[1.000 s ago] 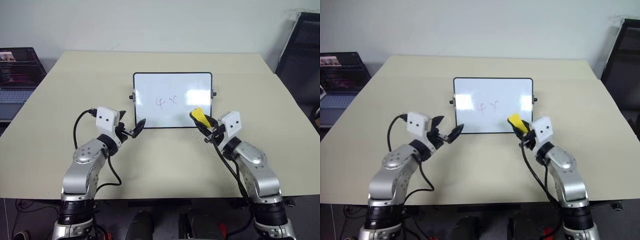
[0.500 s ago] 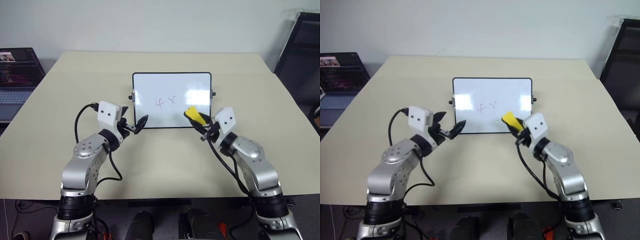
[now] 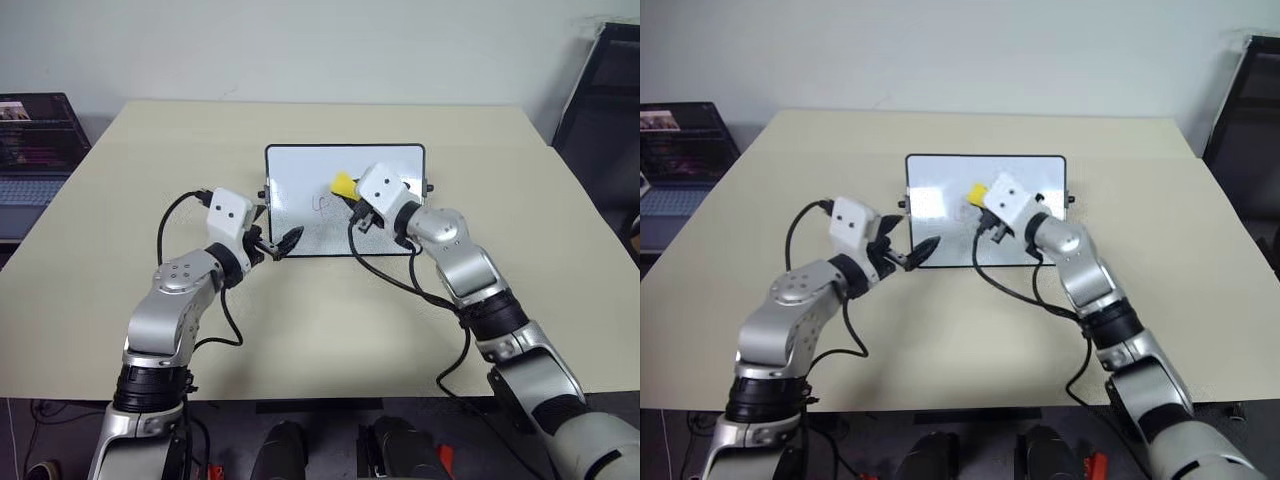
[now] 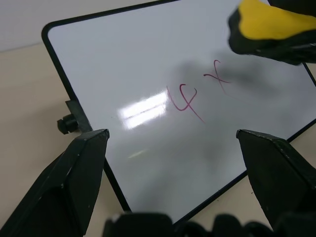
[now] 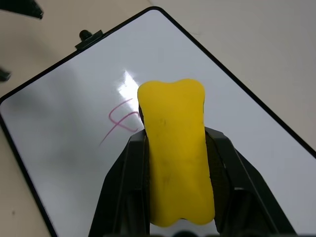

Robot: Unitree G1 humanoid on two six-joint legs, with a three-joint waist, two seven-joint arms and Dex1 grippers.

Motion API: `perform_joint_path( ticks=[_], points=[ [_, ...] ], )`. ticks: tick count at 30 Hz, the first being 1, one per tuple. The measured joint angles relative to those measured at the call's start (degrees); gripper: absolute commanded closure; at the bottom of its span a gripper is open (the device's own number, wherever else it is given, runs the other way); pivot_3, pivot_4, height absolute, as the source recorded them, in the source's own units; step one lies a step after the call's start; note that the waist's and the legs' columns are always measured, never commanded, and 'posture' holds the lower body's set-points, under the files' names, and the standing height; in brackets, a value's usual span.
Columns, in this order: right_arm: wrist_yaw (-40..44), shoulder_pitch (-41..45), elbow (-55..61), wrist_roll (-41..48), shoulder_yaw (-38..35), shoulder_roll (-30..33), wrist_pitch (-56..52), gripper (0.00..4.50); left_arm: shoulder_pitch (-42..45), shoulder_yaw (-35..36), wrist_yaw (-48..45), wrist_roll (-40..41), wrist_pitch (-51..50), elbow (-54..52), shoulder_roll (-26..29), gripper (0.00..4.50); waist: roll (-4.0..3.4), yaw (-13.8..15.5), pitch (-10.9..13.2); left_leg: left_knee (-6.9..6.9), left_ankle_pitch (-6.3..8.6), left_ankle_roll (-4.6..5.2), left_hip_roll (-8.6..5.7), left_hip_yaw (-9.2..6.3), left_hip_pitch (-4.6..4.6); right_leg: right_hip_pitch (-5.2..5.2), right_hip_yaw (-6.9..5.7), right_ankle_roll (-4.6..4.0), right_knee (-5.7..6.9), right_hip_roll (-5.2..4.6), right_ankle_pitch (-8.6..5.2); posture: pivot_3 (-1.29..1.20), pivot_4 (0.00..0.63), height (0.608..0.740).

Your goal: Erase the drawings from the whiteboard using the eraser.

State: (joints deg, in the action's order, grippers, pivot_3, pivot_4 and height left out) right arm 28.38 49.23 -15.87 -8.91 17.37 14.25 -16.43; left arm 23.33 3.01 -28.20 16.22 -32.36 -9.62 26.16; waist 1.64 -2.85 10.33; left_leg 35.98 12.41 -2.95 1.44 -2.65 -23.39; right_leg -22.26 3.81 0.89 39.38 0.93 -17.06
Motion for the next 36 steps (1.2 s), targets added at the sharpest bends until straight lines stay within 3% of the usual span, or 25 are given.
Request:
perform_joint_path(
  ticks=[14, 23, 32, 36],
  points=[
    [-0.16, 9.75, -21.68, -4.01, 1.84, -2.13, 5.15, 3.38, -1.36, -1.46, -1.27, -1.92, 2.92, 1.27, -0.11, 0.0, -0.01, -0.19, 0.0, 0.06, 0.0, 0.0, 0.0, -0.09, 0.01, -0.01, 0.01, -0.01, 0.12, -0.02, 0.01, 0.0, 0.15, 0.74],
    [6.22, 7.9, -18.42, -7.55, 5.19, 2.57, 6.83, 3.38, -1.44, -1.88, -1.08, -2.1, 2.07, 0.74, -0.26, 0.0, 0.0, 0.05, -0.01, 0.11, -0.01, 0.01, -0.02, -0.1, 0.15, 0.08, -0.02, 0.0, 0.26, -0.02, 0.01, 0.0, 0.15, 0.74],
    [0.27, 11.12, -24.06, -8.45, 4.67, 1.14, 9.43, 3.38, -0.93, -2.91, -1.05, -2.04, 0.01, -1.16, -0.85, 0.0, 0.01, -0.22, 0.0, 0.11, -0.03, 0.01, -0.02, -0.03, 0.37, 0.11, 0.06, 0.0, 0.51, 0.0, 0.0, 0.0, 0.15, 0.74],
    [2.75, 11.52, -24.41, -8.43, 4.64, 1.68, 9.39, 3.38, -0.93, -2.91, -1.05, -2.04, -0.36, -1.35, -0.86, 0.0, 0.01, -0.23, 0.0, 0.1, -0.03, 0.01, -0.02, -0.01, 0.38, 0.13, 0.08, 0.0, 0.49, 0.0, 0.0, 0.0, 0.15, 0.74]
  ],
)
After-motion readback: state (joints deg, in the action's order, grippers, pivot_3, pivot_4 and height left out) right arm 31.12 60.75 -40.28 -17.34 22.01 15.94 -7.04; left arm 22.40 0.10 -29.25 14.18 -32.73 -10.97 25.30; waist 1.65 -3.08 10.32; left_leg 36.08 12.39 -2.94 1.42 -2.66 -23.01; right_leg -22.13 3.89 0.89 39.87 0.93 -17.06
